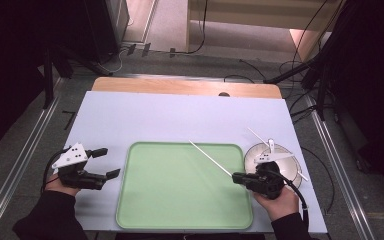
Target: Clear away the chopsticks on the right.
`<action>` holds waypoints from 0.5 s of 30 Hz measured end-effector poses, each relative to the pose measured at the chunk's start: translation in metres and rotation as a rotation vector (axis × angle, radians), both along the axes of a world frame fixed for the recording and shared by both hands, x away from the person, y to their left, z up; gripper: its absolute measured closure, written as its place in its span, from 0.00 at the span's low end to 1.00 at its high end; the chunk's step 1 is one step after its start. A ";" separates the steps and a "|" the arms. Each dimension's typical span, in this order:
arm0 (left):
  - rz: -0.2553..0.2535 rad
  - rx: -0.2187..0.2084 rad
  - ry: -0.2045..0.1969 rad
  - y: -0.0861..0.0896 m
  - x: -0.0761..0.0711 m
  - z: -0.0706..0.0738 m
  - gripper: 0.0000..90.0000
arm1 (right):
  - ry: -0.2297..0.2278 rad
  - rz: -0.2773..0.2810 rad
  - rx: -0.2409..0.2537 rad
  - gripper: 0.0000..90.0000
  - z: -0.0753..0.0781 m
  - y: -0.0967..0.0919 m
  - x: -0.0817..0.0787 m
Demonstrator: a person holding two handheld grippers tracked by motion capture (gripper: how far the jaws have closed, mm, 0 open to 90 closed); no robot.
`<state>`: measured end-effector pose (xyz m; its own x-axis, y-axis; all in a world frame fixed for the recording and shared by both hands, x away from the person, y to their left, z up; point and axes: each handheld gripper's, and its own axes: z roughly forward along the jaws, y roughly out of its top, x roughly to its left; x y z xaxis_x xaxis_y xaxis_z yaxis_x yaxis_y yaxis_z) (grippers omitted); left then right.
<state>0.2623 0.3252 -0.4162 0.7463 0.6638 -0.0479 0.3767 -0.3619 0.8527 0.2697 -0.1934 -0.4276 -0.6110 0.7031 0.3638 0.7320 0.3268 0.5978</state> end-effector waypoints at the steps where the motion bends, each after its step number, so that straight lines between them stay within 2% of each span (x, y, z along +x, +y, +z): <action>1: 0.002 0.001 0.000 0.000 0.000 0.000 0.17 | -0.003 0.006 -0.005 0.95 -0.003 0.001 0.000; 8: 0.007 0.001 0.002 0.000 0.000 0.000 0.17 | -0.001 0.034 -0.046 0.95 -0.014 0.009 0.000; 10: 0.004 0.002 0.001 0.000 0.000 0.000 0.17 | 0.015 0.049 -0.071 0.94 -0.021 0.011 0.001; 15: 0.004 0.002 0.001 0.000 0.000 0.000 0.17 | 0.019 0.069 -0.104 0.94 -0.030 0.014 0.003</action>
